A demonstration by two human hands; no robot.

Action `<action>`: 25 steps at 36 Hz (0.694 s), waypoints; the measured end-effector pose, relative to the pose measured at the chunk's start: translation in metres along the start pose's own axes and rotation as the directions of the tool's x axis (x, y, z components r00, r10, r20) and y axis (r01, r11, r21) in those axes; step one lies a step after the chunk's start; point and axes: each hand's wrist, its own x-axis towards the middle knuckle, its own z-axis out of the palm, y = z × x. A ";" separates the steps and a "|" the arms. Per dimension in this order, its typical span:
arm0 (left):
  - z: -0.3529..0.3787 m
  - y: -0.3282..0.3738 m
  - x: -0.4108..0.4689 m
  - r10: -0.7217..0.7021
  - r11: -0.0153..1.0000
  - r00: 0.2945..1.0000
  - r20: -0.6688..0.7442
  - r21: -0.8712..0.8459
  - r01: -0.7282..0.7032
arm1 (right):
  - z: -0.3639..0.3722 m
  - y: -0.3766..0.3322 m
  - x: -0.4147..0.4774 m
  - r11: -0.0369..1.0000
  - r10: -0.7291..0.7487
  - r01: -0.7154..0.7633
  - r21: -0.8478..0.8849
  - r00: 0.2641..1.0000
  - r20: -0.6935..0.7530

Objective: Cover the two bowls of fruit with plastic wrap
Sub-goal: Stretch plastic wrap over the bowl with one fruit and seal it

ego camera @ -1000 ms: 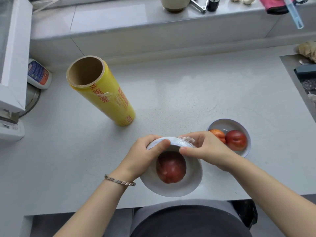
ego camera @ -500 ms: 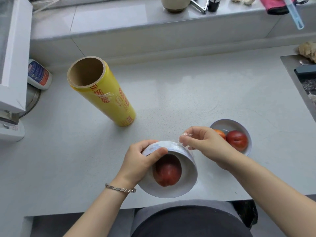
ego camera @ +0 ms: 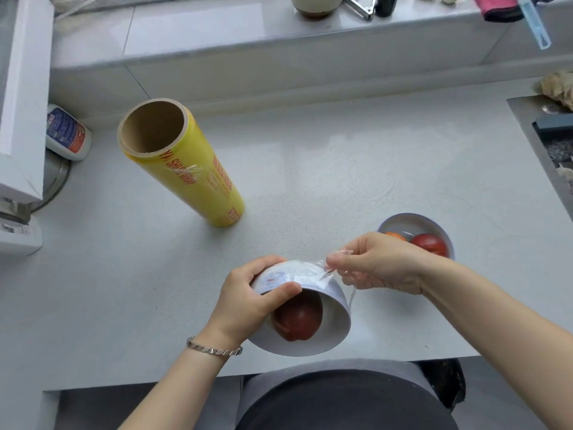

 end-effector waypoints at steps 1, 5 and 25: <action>0.000 0.000 0.000 -0.002 1.000 1.000 0.002 0.001 0.002 | 0.000 0.000 0.000 1.000 -0.013 0.013 -0.015 1.000 -0.010; -0.001 0.000 -0.001 -0.007 1.000 1.000 0.003 -0.004 0.007 | 0.002 0.004 0.001 0.981 -0.191 0.185 -0.052 0.971 -0.146; -0.005 0.011 -0.005 0.188 0.976 0.979 0.079 -0.127 -0.177 | 0.032 0.021 0.016 0.982 -0.118 0.144 0.124 0.974 -0.196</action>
